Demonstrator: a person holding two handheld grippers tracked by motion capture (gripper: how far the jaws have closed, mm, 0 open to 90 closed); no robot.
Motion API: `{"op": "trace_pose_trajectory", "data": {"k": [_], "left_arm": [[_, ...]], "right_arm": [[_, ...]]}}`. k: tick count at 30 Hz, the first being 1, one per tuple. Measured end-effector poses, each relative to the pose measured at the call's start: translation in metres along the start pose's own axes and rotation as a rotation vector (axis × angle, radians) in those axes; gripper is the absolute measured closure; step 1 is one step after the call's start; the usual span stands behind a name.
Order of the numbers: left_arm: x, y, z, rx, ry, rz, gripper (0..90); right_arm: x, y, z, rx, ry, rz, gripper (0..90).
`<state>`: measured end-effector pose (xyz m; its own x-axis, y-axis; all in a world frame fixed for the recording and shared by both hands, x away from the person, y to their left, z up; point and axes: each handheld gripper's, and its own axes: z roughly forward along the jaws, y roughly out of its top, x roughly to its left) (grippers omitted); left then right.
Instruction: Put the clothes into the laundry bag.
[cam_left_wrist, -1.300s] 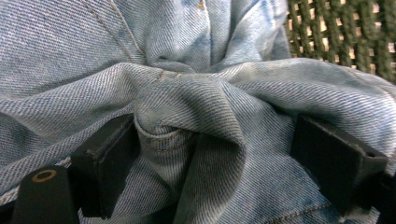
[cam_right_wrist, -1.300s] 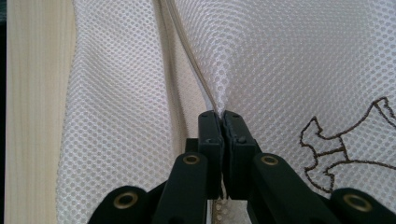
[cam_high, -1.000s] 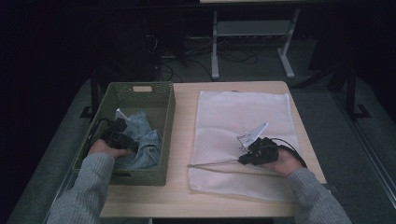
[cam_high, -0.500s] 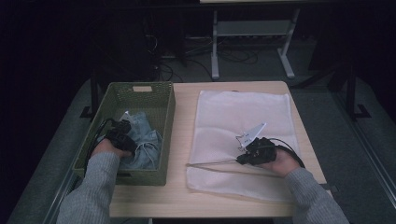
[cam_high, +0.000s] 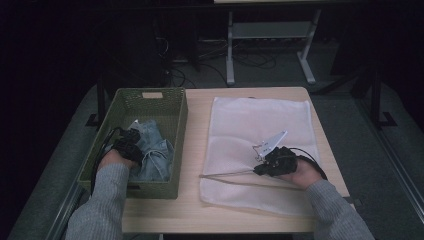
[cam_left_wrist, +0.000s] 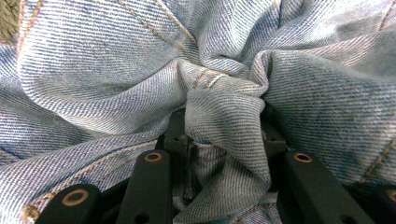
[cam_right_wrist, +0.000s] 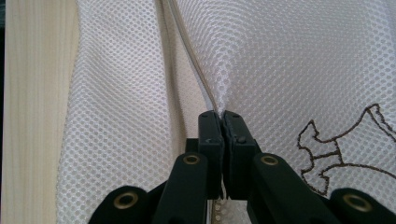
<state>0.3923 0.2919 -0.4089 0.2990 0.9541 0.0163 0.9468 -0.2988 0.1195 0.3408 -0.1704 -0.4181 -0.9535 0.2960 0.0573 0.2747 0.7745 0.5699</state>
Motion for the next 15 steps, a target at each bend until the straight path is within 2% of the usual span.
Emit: {"op": "trace_pose_trajectory", "data": {"k": [8,10,15], "left_arm": [[0.002,-0.001,-0.003,-0.016,-0.024,-0.018,73.2],[0.002,-0.002,-0.005,-0.021,-0.034,-0.012,74.5],[0.008,-0.008,-0.017,-0.056,-0.106,-0.018,75.6]], "right_arm": [[-0.001,-0.001,-0.003,-0.016,0.005,0.01,87.3],[-0.002,-0.001,-0.004,-0.02,0.006,0.01,87.3],[-0.003,-0.002,-0.005,-0.028,0.009,0.012,87.3]]}}
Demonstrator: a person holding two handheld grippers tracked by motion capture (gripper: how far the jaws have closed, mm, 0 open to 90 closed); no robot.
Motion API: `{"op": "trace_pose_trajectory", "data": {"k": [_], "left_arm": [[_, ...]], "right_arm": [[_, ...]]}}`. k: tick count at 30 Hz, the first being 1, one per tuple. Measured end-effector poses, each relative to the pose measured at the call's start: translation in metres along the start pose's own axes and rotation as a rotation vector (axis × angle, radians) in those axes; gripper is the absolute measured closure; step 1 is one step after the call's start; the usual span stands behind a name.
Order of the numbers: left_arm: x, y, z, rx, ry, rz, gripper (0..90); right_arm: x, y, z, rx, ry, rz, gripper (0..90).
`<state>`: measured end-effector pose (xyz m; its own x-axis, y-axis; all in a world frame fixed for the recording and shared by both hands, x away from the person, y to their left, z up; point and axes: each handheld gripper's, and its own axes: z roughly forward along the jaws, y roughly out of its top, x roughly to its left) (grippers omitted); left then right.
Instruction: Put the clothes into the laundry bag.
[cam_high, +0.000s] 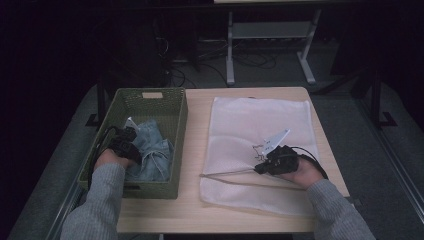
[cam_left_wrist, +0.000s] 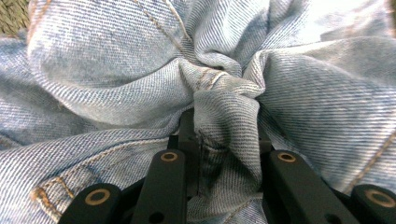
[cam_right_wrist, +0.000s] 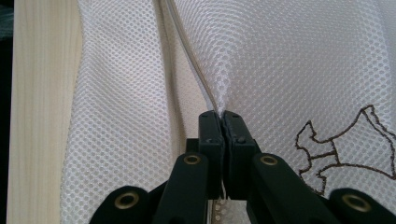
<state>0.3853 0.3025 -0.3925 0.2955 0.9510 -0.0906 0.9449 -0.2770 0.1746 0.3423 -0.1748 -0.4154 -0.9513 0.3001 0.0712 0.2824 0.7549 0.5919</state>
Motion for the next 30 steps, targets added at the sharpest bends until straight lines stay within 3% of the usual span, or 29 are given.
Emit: {"op": "trace_pose_trajectory", "data": {"k": [13,16,23,25,30], "left_arm": [[0.015,-0.027,-0.04,-0.201,-0.281,-0.047,76.4],[0.018,-0.033,-0.042,-0.217,-0.325,-0.055,76.6],[0.023,-0.037,-0.043,-0.234,-0.374,-0.071,77.0],[0.021,-0.036,-0.043,-0.22,-0.343,-0.055,77.0],[0.018,-0.033,-0.041,-0.213,-0.323,-0.049,77.0]], "right_arm": [[0.0,0.001,-0.001,-0.01,-0.003,0.007,87.3],[0.0,0.001,-0.003,-0.014,-0.004,0.008,87.3],[-0.001,0.001,-0.002,-0.017,0.0,0.011,87.3],[-0.001,0.001,-0.002,-0.018,-0.001,0.012,87.3],[-0.001,0.001,-0.002,-0.016,-0.001,0.011,87.3]]}}
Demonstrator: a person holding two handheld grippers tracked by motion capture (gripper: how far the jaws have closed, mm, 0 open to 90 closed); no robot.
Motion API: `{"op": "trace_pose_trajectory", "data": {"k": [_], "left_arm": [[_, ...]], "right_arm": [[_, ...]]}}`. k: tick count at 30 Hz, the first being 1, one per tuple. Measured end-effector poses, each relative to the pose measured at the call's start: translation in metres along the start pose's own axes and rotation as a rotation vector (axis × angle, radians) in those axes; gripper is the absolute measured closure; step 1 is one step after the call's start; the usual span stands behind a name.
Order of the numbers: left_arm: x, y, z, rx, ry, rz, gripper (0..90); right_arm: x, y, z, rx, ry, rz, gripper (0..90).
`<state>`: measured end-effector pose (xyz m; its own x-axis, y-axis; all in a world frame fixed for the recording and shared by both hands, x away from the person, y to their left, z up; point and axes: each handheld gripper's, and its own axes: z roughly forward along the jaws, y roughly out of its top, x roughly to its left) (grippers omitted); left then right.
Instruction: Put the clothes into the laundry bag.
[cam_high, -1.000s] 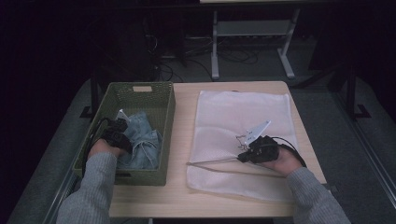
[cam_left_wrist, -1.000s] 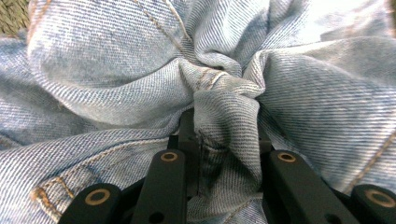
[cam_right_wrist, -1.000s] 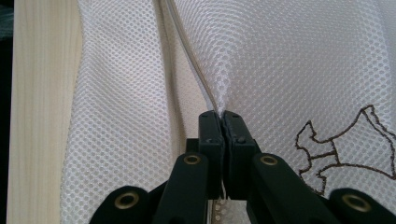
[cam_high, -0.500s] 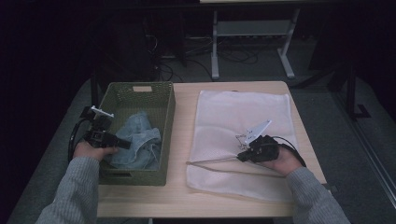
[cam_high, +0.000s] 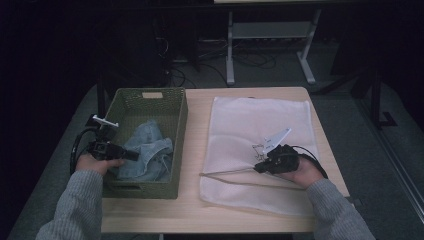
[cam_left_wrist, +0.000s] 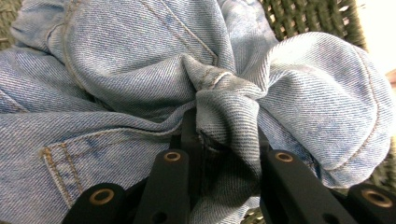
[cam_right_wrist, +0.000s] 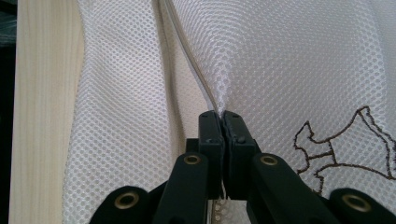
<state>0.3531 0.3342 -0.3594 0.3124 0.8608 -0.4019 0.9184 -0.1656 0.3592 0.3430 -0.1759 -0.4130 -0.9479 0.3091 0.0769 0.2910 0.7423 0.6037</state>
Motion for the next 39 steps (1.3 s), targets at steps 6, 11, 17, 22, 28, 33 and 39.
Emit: {"op": "trace_pose_trajectory", "data": {"k": [6,11,17,22,28,33,39], "left_arm": [[-0.001,0.001,0.0,0.002,0.038,0.017,76.7],[-0.009,0.008,0.009,0.016,0.224,0.09,61.7],[-0.013,0.016,0.02,0.054,0.331,0.1,43.6],[-0.011,0.019,0.019,0.047,0.396,0.071,31.8],[-0.008,0.022,0.025,0.086,0.417,0.068,23.0],[0.0,0.029,0.04,0.148,0.393,0.087,17.8],[0.003,0.031,0.058,0.223,0.339,0.096,18.6]], "right_arm": [[0.0,0.0,0.0,-0.002,0.002,0.001,87.3],[0.0,0.001,0.002,0.005,0.001,-0.006,87.2],[0.0,0.001,0.003,0.008,0.002,-0.007,87.2],[0.0,0.001,0.004,0.007,0.008,-0.004,87.3],[0.0,0.001,0.006,0.015,0.011,-0.005,87.3],[0.0,0.002,0.009,0.019,0.015,-0.009,87.2],[-0.001,0.002,0.01,0.018,0.02,-0.006,87.3]]}}
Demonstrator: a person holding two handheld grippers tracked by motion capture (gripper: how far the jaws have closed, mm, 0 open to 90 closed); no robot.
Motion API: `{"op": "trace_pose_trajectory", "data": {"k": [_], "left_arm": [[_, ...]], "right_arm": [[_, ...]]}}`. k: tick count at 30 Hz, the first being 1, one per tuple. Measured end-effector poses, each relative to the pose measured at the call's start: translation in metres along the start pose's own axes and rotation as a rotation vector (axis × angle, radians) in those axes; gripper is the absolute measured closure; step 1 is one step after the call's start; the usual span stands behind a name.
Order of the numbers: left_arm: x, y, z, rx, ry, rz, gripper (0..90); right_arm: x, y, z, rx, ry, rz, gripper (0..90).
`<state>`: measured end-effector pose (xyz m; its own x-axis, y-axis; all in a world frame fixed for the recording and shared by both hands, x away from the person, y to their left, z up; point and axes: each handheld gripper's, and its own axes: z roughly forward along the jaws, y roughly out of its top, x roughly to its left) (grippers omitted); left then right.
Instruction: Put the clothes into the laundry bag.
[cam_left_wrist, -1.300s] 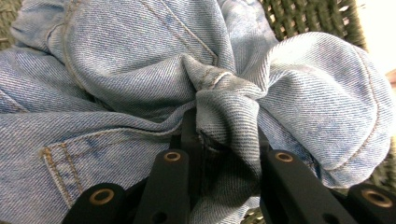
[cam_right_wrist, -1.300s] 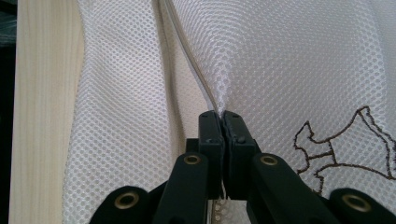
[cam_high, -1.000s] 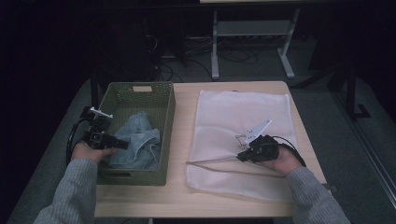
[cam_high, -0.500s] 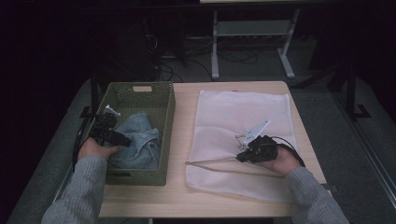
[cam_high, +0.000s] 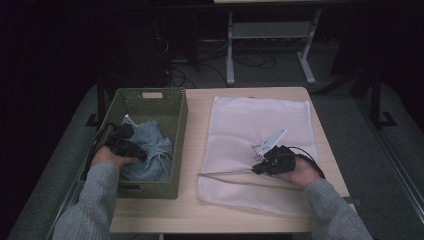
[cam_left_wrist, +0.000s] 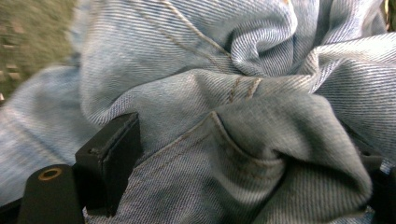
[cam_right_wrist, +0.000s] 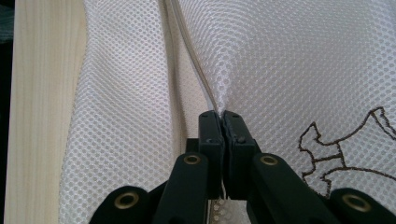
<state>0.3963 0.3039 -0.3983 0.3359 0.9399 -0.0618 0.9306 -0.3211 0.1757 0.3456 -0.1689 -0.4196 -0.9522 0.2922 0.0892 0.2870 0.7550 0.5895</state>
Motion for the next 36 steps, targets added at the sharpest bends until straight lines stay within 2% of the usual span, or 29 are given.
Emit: {"op": "trace_pose_trajectory", "data": {"k": [2,5,9,16,20,22,27,32,36], "left_arm": [[-0.001,0.001,0.008,0.021,-0.026,0.013,25.7],[-0.002,0.003,0.016,0.03,-0.018,0.027,31.5],[-0.002,0.003,0.016,0.033,-0.021,0.033,41.0],[-0.005,0.003,0.014,0.033,0.007,0.042,60.4],[-0.006,0.003,0.012,0.028,-0.002,0.035,66.5],[-0.005,0.001,0.011,0.019,-0.023,0.027,68.4],[0.0,-0.008,0.001,-0.023,-0.129,-0.008,71.5],[-0.002,-0.013,-0.014,-0.057,-0.208,0.004,73.1],[-0.001,-0.02,-0.027,-0.094,-0.275,-0.004,73.7]], "right_arm": [[0.0,0.0,0.0,-0.002,-0.002,-0.001,87.3],[0.0,0.0,0.001,0.0,-0.001,0.001,87.3],[0.0,0.0,0.002,-0.003,-0.001,-0.002,87.3],[0.001,0.003,0.003,-0.002,-0.006,-0.007,87.3],[0.002,0.003,0.001,-0.007,-0.008,-0.01,87.2],[0.002,0.003,0.001,-0.009,-0.006,-0.009,87.2],[0.001,0.002,-0.001,-0.014,-0.006,-0.004,87.2],[0.001,0.003,-0.001,-0.014,-0.01,-0.007,87.2],[0.001,0.002,-0.003,-0.019,-0.009,-0.005,87.2]]}}
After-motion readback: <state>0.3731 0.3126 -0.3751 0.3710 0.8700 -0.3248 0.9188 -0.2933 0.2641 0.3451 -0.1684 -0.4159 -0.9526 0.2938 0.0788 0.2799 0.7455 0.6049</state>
